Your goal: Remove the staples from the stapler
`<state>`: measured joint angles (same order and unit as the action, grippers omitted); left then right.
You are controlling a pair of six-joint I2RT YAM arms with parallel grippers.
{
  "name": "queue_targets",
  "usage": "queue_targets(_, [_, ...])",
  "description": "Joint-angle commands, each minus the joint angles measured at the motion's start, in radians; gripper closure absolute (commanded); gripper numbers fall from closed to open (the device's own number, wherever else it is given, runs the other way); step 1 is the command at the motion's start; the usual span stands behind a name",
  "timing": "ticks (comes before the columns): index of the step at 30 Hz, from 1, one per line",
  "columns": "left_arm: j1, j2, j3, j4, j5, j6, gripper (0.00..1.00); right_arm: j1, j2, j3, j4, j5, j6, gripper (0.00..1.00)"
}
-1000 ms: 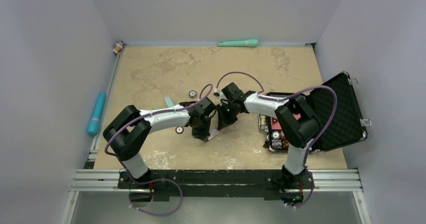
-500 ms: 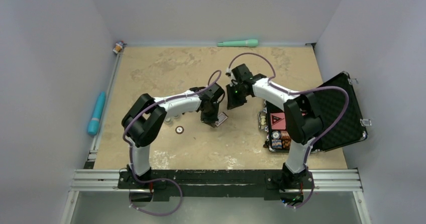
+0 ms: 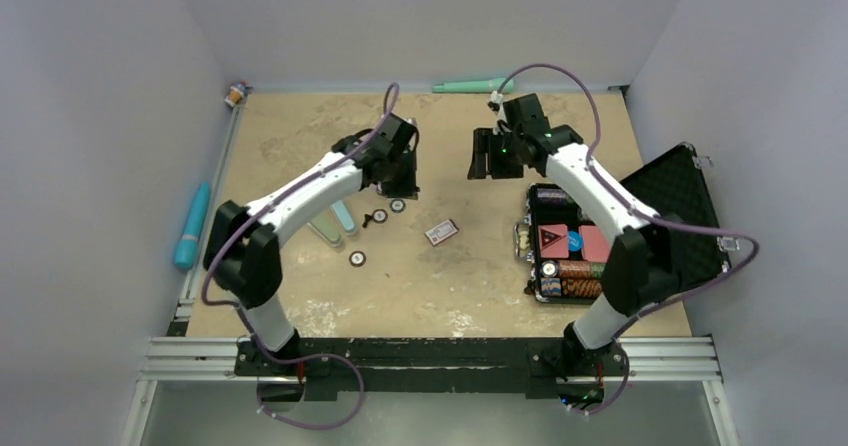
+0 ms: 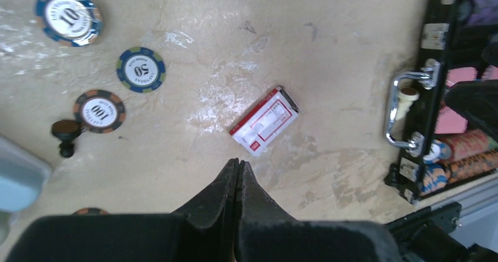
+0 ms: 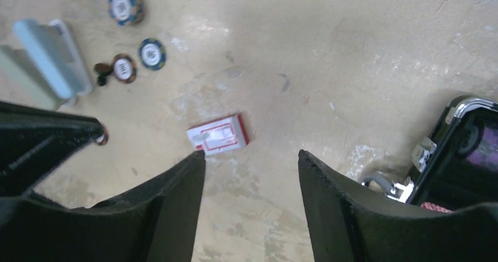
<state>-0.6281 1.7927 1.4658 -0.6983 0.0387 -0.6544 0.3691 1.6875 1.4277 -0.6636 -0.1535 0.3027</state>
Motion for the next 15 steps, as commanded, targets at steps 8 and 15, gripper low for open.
queue_targets(8, [0.022,-0.547,-0.225,-0.051,-0.156,0.116,0.26,0.004,-0.417,-0.093,0.025,0.019,0.071,0.01])
queue_targets(15, [0.061,-0.722,-0.299,-0.142,-0.299,0.234,0.15,0.005,-0.623,-0.158,0.093,0.052,0.086,0.01])
